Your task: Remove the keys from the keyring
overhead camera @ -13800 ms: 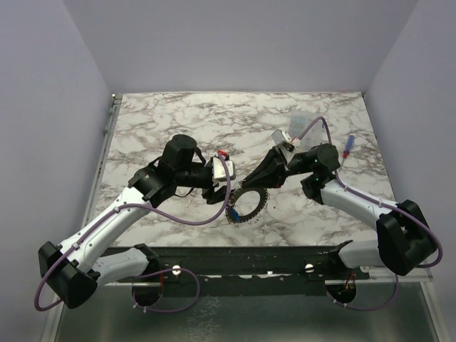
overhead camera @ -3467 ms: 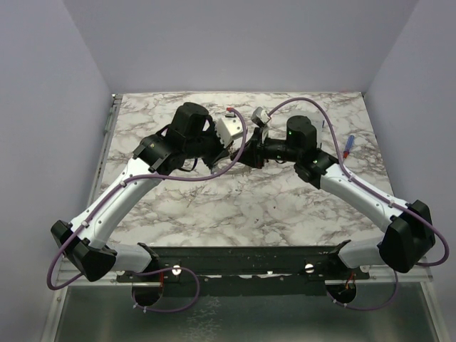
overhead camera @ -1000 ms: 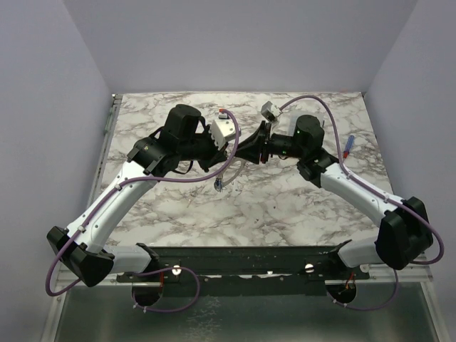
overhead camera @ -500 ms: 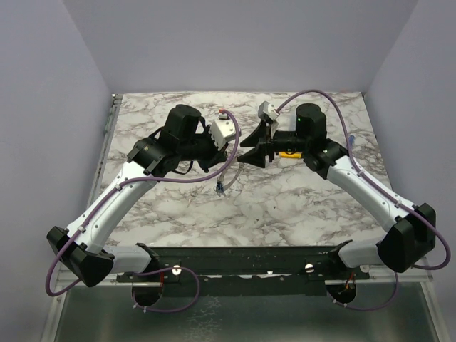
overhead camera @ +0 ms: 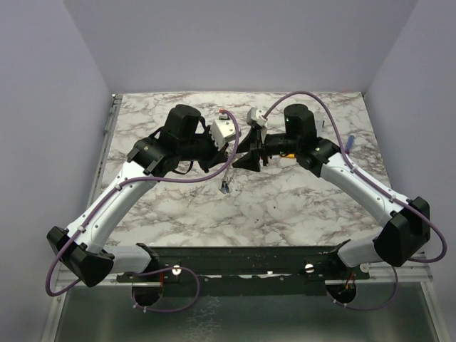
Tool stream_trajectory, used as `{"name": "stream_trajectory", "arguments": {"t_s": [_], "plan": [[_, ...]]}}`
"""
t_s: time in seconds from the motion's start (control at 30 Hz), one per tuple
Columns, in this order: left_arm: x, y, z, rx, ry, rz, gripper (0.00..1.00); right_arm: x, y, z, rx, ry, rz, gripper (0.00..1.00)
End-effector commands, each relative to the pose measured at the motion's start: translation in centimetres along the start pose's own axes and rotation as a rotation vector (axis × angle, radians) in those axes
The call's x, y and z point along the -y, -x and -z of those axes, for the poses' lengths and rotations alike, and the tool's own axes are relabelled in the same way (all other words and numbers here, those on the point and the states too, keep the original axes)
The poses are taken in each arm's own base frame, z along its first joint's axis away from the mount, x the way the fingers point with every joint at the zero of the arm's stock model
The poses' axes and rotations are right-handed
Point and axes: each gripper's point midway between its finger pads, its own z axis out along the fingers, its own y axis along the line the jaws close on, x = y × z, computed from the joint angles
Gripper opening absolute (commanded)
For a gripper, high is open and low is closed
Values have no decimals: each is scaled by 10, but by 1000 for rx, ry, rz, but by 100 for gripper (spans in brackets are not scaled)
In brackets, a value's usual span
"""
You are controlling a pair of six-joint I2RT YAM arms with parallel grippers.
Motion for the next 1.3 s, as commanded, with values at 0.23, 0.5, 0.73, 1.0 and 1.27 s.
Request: {"name": "stream_trajectory", "arguments": {"t_s": [0.23, 0.5, 0.73, 1.0, 1.27], "plan": [[2, 19, 5, 66, -15, -35, 0, 7, 4, -13, -34, 0, 48, 44], [-3, 19, 8, 66, 18, -31, 0, 6, -5, -12, -75, 0, 67, 17], [-24, 21, 15, 84, 118, 14, 0, 11, 1, -7, -58, -57, 93, 1], [-52, 8, 23, 88, 216, 107, 0, 16, 20, 4, -13, -99, 106, 1], [-61, -7, 21, 61, 240, 135, 0, 19, 30, 15, 20, -104, 98, 1]]}}
